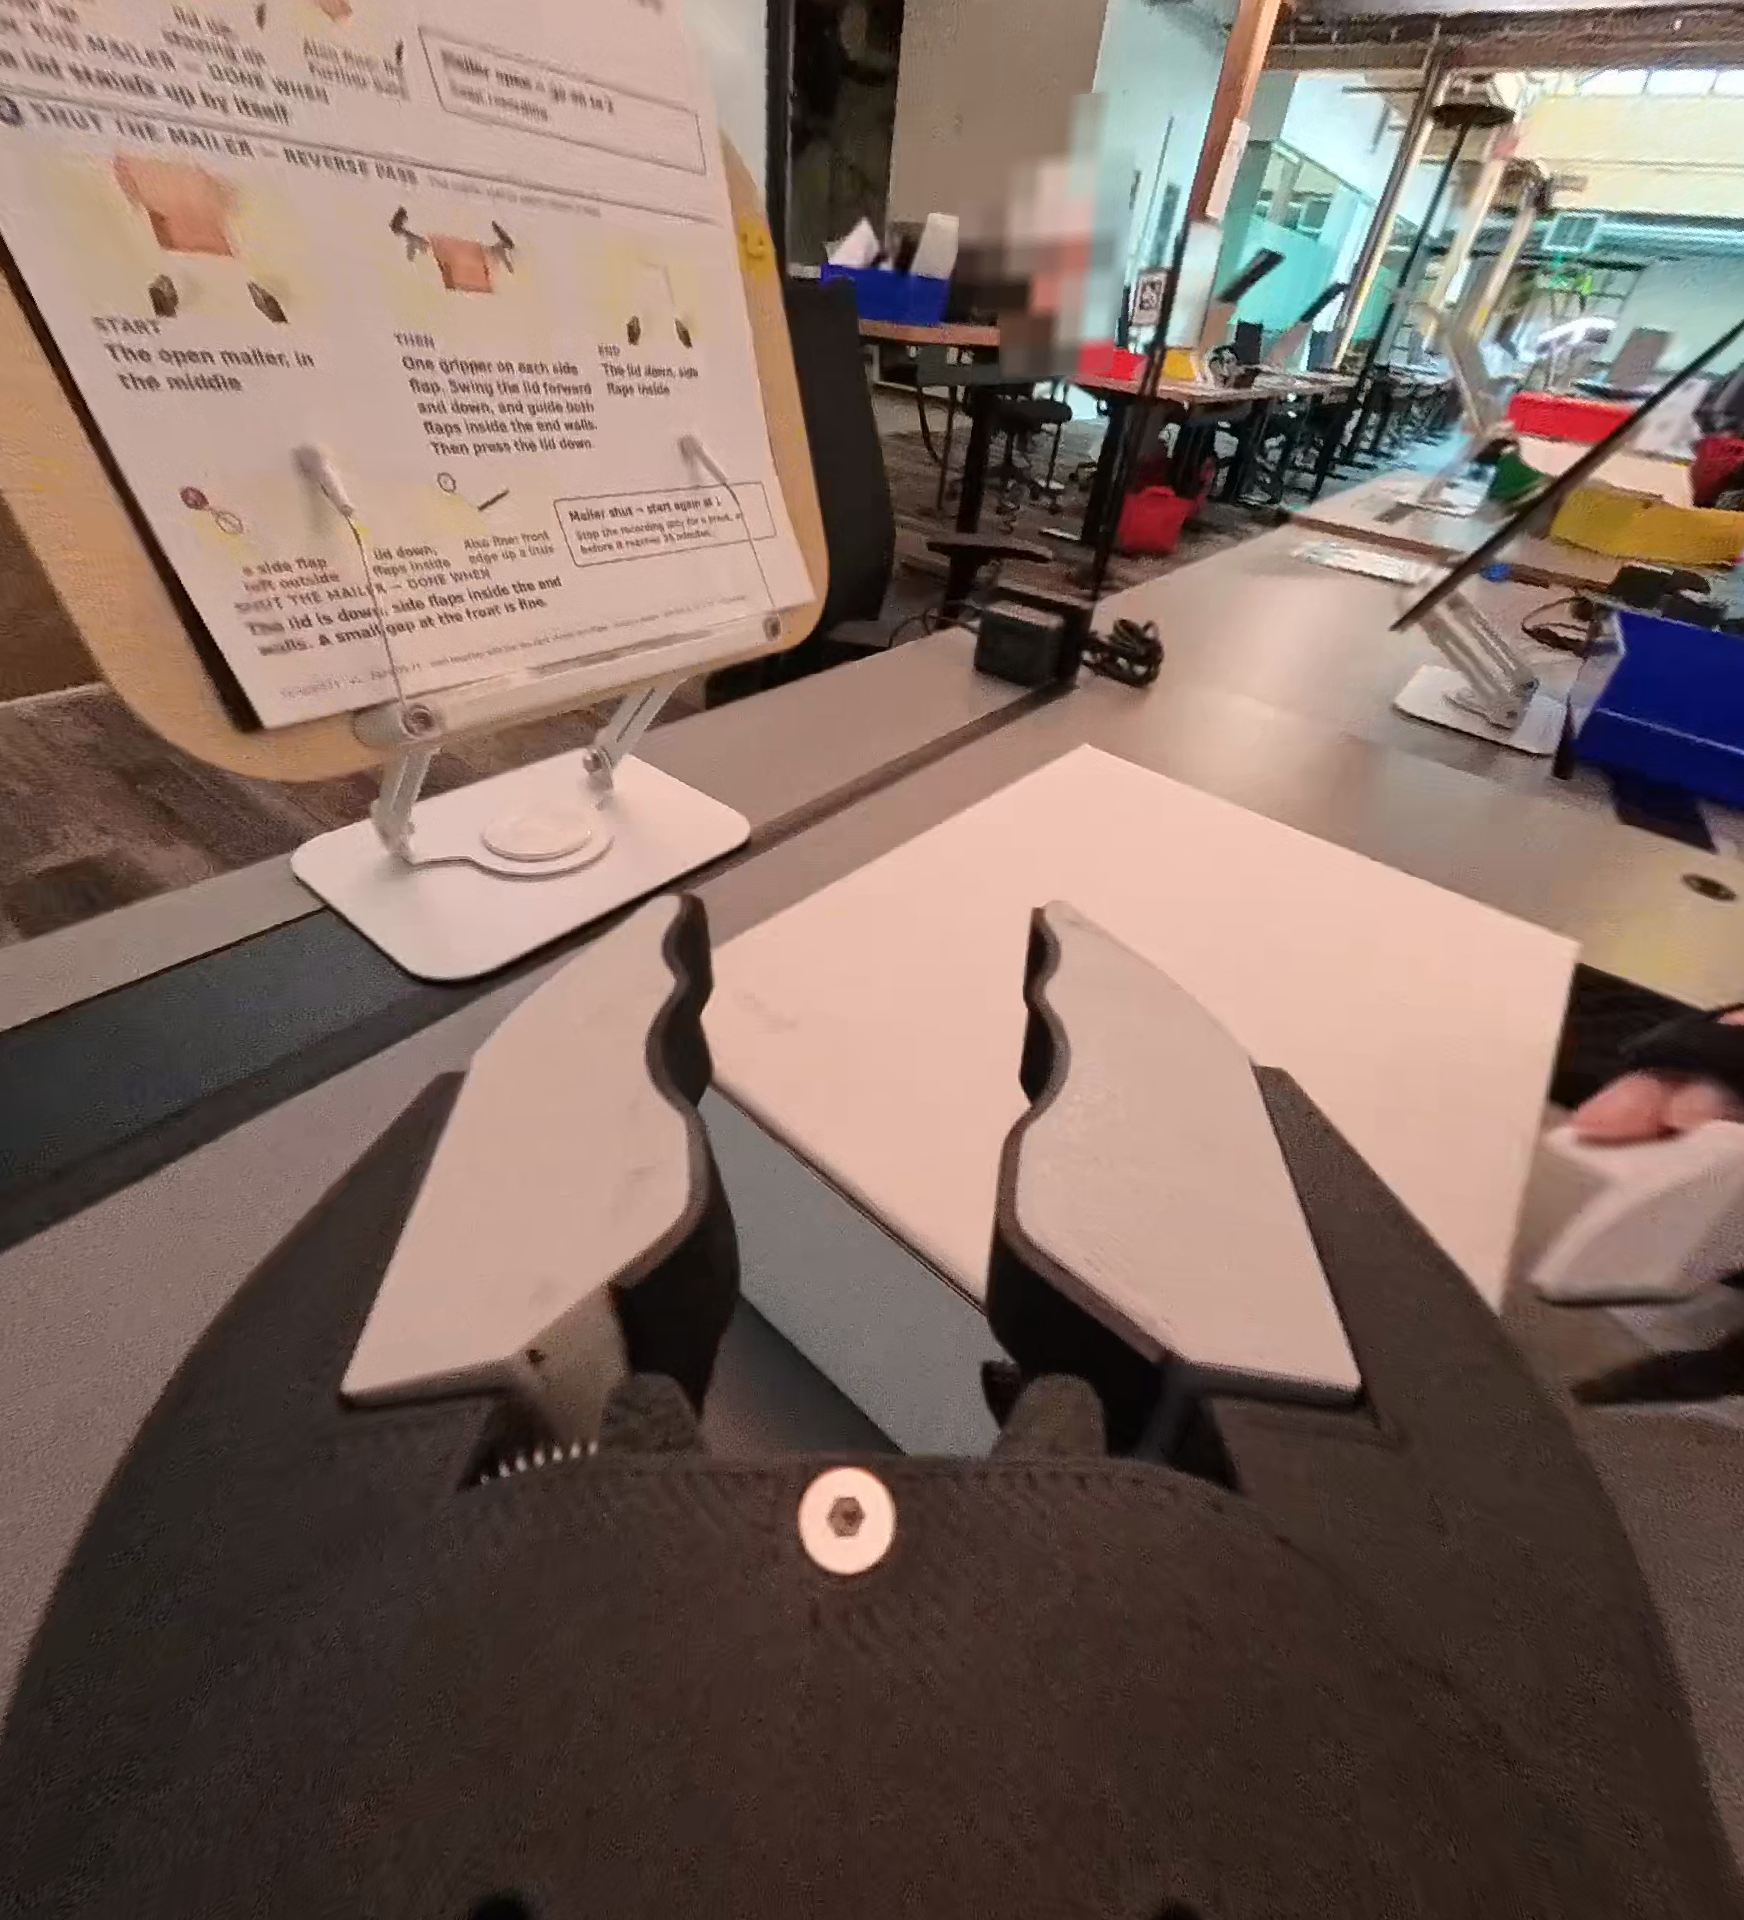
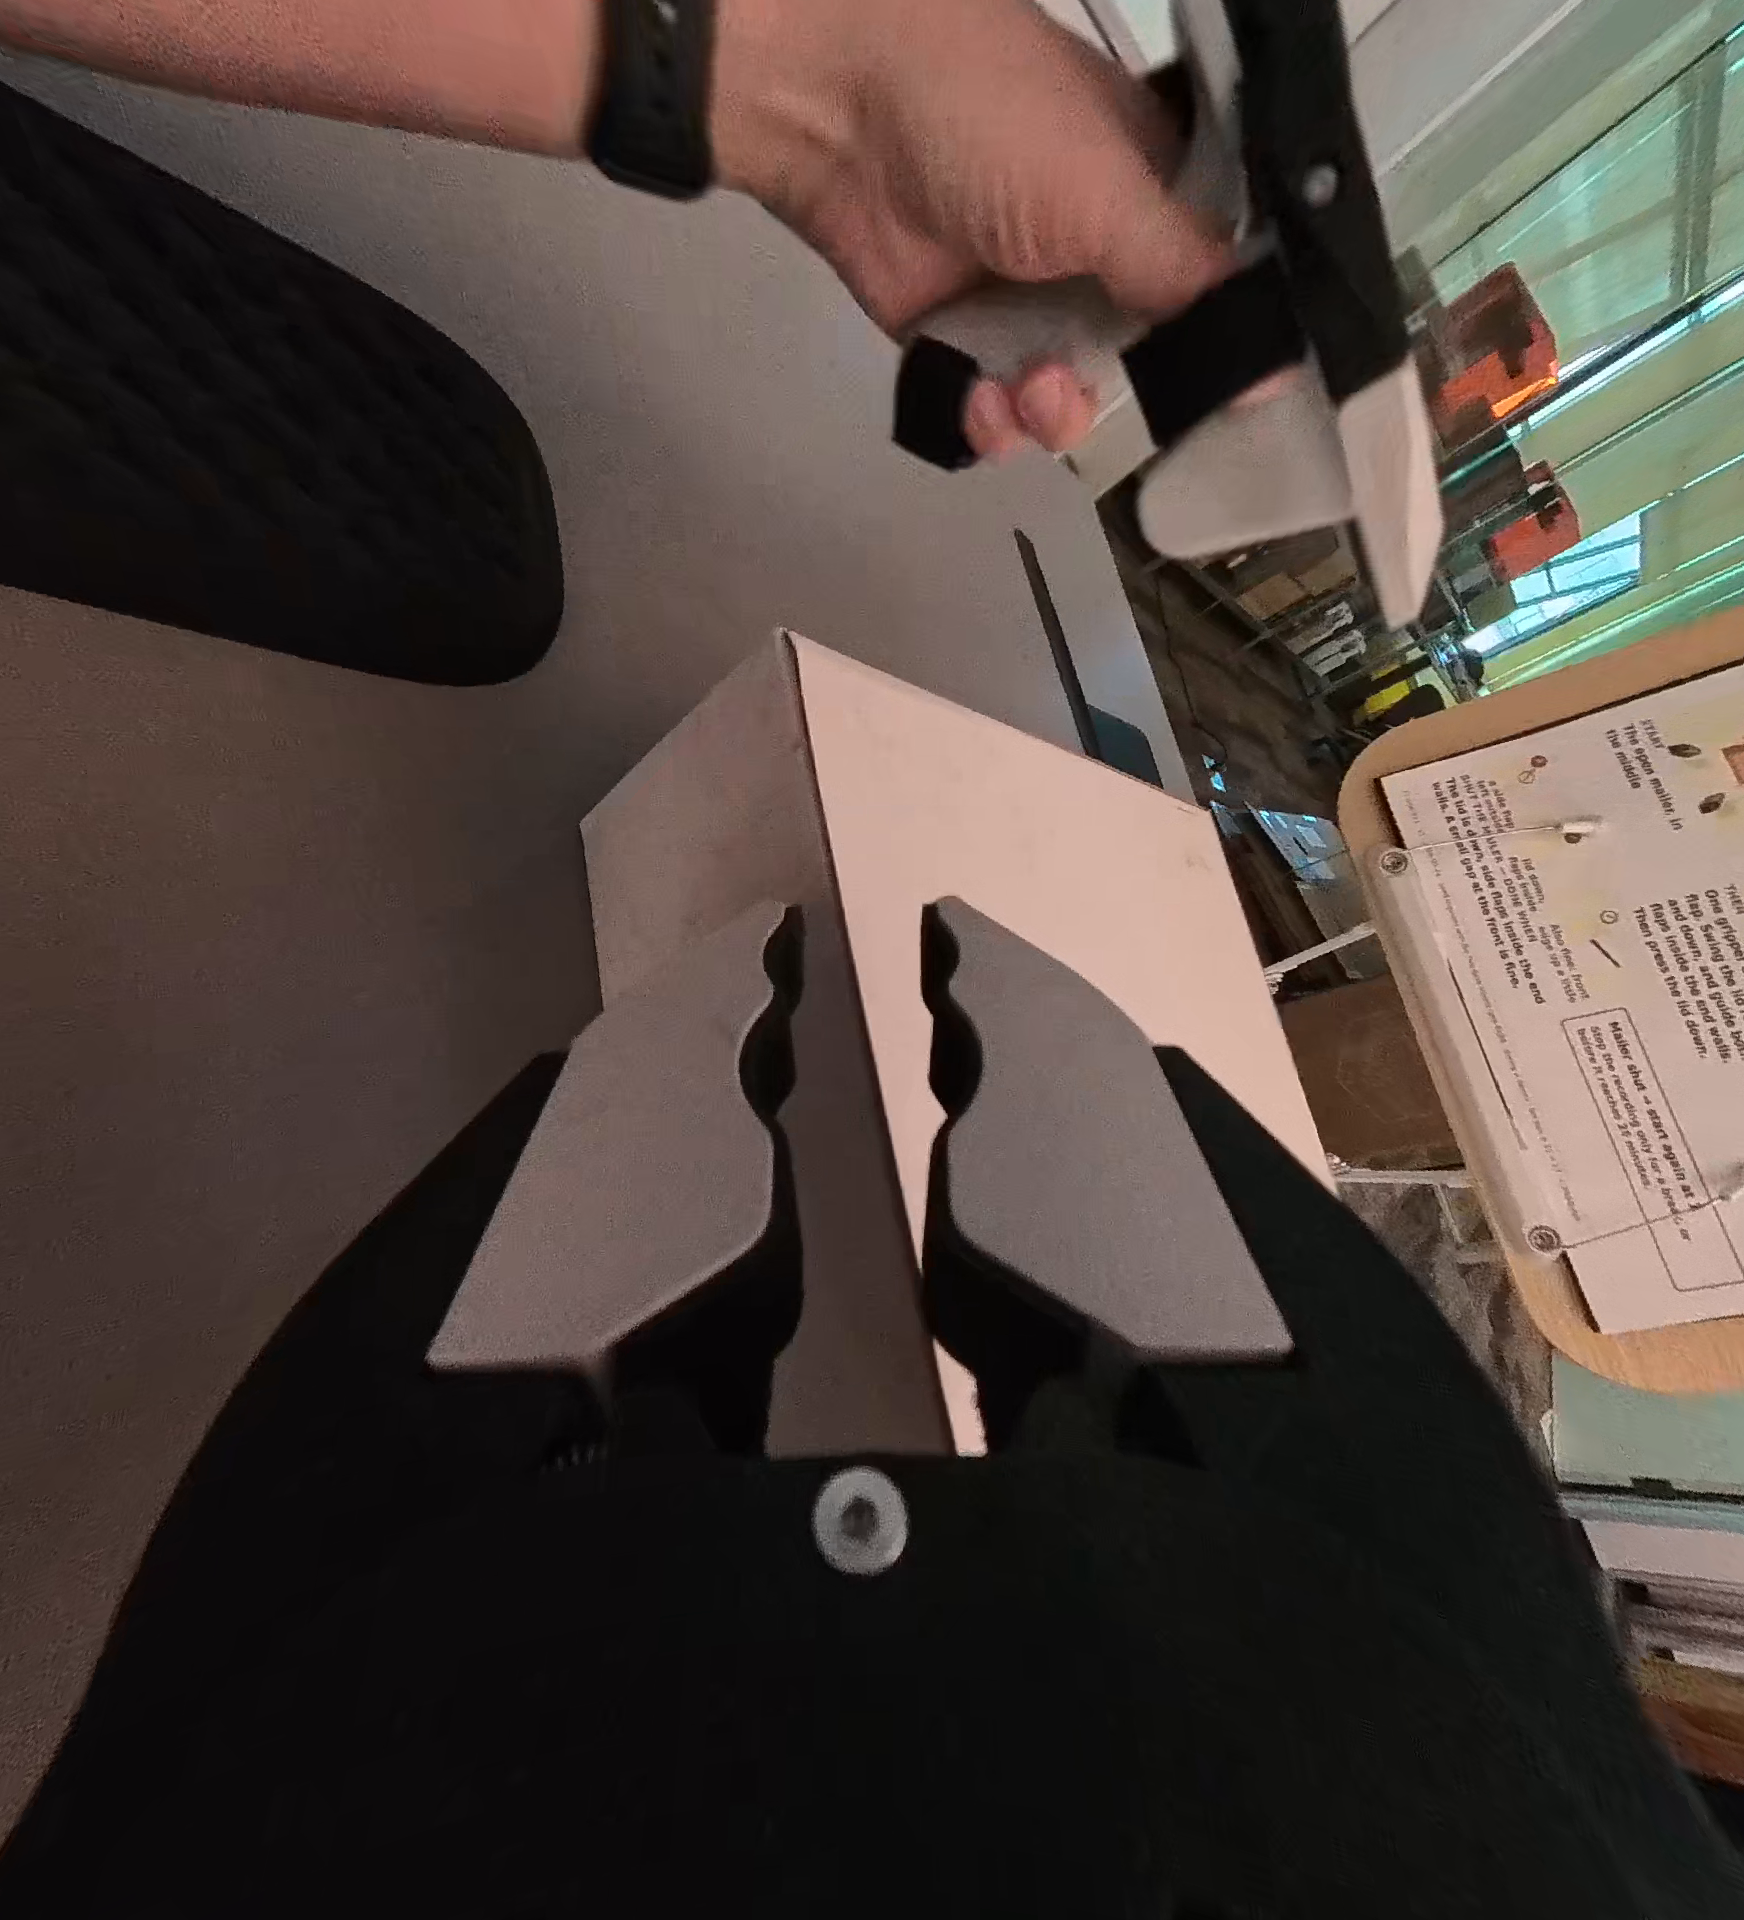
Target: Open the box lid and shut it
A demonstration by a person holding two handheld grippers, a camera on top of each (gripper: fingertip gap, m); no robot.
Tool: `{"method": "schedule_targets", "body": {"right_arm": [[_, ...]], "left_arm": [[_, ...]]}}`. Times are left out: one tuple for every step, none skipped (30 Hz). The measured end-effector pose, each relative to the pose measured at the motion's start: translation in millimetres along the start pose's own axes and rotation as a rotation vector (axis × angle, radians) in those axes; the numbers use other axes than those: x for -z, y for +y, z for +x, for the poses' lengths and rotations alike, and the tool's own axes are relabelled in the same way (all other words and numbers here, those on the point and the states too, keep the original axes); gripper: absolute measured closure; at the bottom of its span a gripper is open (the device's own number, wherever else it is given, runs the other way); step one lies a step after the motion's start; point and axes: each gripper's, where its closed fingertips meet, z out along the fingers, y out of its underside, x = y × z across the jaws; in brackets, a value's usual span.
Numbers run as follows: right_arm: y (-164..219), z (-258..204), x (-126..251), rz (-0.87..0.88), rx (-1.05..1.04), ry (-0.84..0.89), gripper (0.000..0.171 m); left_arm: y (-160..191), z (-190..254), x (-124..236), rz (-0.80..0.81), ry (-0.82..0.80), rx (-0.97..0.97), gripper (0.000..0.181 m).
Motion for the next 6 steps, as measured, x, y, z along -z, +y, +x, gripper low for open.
{"method": "schedule_targets", "body": {"right_arm": [[1.4,0.4,-1.0,-0.008,-0.003,0.002,0.149],[2.8,1.0,-2.0,-0.015,-0.008,0.004,0.149],[3.7,1.8,-2.7,-0.019,-0.019,0.003,0.149],[4.5,2.3,-3.2,-0.022,-0.032,0.000,0.149],[5.3,3.1,-3.6,-0.027,-0.044,0.001,0.150],[6.5,4.2,-3.6,-0.034,-0.053,0.007,0.150]], "left_arm": [[3.4,-9.2,-15.0,-0.021,0.053,0.015,0.126],[6.7,-13.2,-27.8,-0.026,0.134,0.036,0.132],[8.2,-16.7,-37.8,-0.011,0.209,0.066,0.142],[7.8,-21.6,-46.3,0.017,0.264,0.106,0.145],[6.9,-25.3,-52.5,0.046,0.321,0.142,0.151],[7.0,-29.0,-57.4,0.070,0.372,0.167,0.160]]}}
